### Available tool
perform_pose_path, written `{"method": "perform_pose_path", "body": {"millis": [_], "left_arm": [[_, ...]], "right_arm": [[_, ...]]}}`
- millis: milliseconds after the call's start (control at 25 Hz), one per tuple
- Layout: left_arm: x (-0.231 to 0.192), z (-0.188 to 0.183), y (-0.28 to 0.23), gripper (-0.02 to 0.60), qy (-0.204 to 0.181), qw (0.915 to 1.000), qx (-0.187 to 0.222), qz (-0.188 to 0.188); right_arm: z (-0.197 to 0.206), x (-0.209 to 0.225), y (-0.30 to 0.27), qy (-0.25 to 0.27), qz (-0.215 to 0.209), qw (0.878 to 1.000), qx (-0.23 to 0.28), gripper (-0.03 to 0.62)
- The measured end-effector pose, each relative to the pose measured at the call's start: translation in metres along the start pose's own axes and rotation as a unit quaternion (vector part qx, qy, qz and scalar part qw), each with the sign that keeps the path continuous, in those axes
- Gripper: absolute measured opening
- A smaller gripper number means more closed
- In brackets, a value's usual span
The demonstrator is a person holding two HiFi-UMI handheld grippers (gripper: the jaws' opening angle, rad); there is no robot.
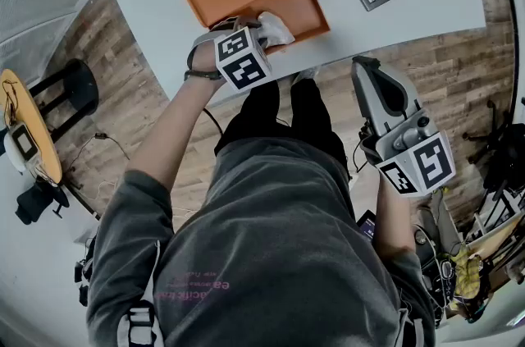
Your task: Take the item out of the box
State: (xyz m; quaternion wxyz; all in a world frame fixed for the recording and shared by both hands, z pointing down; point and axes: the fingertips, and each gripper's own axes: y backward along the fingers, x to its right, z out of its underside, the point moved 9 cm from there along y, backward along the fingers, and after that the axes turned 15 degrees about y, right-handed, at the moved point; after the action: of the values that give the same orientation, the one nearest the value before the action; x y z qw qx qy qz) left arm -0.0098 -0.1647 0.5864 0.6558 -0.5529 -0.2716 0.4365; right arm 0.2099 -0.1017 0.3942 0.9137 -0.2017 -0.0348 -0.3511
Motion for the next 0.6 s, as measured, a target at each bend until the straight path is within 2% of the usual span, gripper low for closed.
{"method": "perform_pose_path", "body": {"millis": [240,440,600], "left_arm": [[0.002,0.002,0.000,0.095,0.000,0.9999,0.012,-0.006],[0.002,0.004,0.005,0.080,0.022,0.9993,0.029,0.000],[0.004,0.001,0.023,0.077,0.039,0.9974,0.060,0.000]], "right_arm": [[0.003,-0.001,0.003,-0.001,0.003,1.000,0.004,0.002],[0.001,-0.006,0.003,-0.003,0.002,1.000,0.011,0.002],[-0.001,-0.007,0.004,-0.004,0.004,1.000,0.016,0.002]]}}
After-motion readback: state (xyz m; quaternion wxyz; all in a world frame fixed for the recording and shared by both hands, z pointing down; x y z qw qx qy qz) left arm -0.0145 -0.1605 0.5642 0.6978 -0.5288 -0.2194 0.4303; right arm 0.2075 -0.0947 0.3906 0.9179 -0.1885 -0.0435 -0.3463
